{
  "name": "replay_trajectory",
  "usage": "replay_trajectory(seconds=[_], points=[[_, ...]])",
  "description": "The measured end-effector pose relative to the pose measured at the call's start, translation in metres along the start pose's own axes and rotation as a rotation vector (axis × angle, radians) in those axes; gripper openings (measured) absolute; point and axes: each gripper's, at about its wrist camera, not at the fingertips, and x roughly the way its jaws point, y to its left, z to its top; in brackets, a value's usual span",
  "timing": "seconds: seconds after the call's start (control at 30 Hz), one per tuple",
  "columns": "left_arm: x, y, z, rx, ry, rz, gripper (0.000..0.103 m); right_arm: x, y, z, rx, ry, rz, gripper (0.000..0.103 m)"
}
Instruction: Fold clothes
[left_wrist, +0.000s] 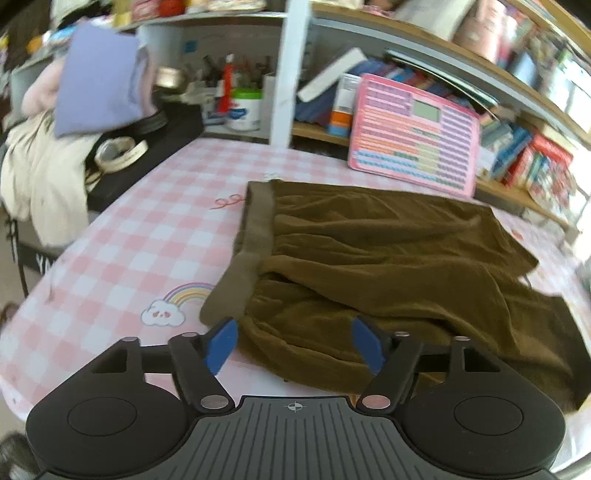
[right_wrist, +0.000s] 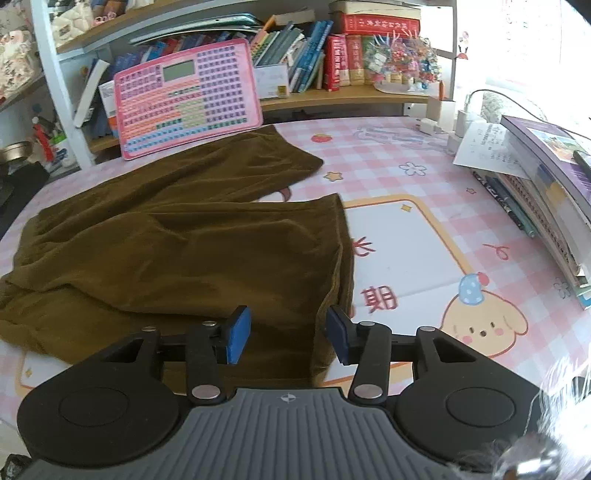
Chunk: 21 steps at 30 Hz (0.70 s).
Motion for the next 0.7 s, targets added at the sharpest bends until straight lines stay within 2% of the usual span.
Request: replay_trajectory(seconds=[0.13,0.27,0.43,0.63,0.7], points=[[-0.004,-0.012,-0.001,0.080,-0.005,-0.010,0.082,-0.006,0.011,-0.003,0.002,0.002,0.020,0.048],[-0.003,-0.013,-0.004,0.086,0.011,-0.023,0.083,-0.010,0.018,-0.006,-0.010,0.000,0.011,0.053],[0.000,-0.006,-0.007,0.072,0.025,-0.014,0.083,-0.007,0.008,-0.011,0.003,0.022,-0.042,0.052],[0.000,0.004,-0.013,0.058,0.049,0.007,0.083,0.027,-0.025,-0.014,0.060,0.102,-0.130,0.039],[-0.001,0.006,-0.015,0.052,0.054,0.017,0.083,0.034,-0.029,-0.010,0.031,0.103,-0.154,0.033]])
